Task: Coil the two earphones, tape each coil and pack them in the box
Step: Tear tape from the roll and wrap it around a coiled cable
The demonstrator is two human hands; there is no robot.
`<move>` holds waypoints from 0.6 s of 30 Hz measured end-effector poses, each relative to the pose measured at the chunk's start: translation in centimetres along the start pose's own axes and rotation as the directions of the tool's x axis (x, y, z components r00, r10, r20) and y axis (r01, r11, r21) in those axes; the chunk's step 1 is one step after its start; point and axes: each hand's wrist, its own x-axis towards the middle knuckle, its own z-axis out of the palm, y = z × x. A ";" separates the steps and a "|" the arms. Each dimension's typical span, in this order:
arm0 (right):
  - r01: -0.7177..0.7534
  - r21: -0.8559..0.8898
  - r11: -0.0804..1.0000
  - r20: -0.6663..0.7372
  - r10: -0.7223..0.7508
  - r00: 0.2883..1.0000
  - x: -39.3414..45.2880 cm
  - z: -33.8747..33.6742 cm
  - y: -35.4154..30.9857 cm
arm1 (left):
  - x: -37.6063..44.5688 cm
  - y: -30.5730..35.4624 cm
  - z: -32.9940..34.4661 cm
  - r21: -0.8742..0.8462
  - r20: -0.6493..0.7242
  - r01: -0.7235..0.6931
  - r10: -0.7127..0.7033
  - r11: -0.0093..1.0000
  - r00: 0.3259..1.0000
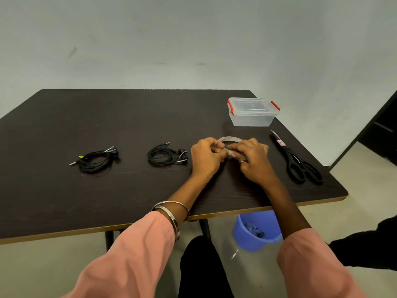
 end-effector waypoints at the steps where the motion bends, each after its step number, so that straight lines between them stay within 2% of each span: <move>1: 0.010 -0.016 1.000 -0.017 -0.011 1.000 -0.1 0.0 -0.1 | 0.0 0.0 0.0 -0.018 -0.001 0.007 -0.007 1.000 1.000; 5: -0.010 0.007 1.000 -0.054 0.010 0.998 -0.2 -0.2 -0.2 | -0.2 0.0 -0.1 -0.019 0.006 0.002 -0.002 1.000 1.000; 13: -0.037 0.007 0.999 -0.065 0.037 0.997 -0.3 -0.2 -0.4 | 0.4 -0.3 -0.9 -0.123 0.164 0.054 -0.034 0.991 0.986; 18: -0.044 -0.006 0.999 -0.043 0.044 0.998 -0.3 -0.3 -0.4 | 0.8 -0.4 -1.1 -0.123 0.212 0.103 -0.075 0.987 0.974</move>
